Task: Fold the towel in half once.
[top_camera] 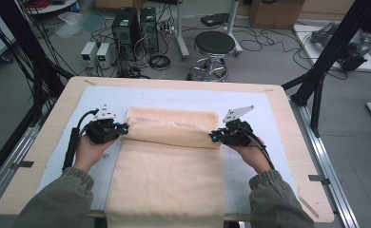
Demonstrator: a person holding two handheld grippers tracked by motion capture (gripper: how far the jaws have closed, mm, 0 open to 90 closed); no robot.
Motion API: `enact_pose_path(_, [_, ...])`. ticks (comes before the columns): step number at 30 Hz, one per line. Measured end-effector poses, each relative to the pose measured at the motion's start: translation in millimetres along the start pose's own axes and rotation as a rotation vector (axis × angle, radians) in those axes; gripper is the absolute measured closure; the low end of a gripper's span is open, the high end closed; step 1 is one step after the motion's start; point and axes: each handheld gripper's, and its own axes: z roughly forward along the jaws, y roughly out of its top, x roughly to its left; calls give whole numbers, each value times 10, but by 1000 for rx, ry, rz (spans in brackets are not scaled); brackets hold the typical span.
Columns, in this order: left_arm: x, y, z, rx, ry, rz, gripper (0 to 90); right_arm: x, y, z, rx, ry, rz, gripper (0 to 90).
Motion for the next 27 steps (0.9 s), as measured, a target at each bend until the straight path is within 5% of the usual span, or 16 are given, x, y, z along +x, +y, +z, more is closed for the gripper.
enact_pose_path(8, [-417,-433,-429,9,-123,51,755,427,-138,-333,48,103,-86,754])
enact_pose_path(13, [-423,-547,-559,1,-118,49,649,537,-319,-480,2,103,-61,682])
enact_pose_path(18, [-391,-532,-485,-5,-118,45,624,536,-438,-330,12,81,-33,645])
enact_pose_path(27, [-364,-572,-409,0,-154,55,583,579,-584,-2,96,82,-65,579])
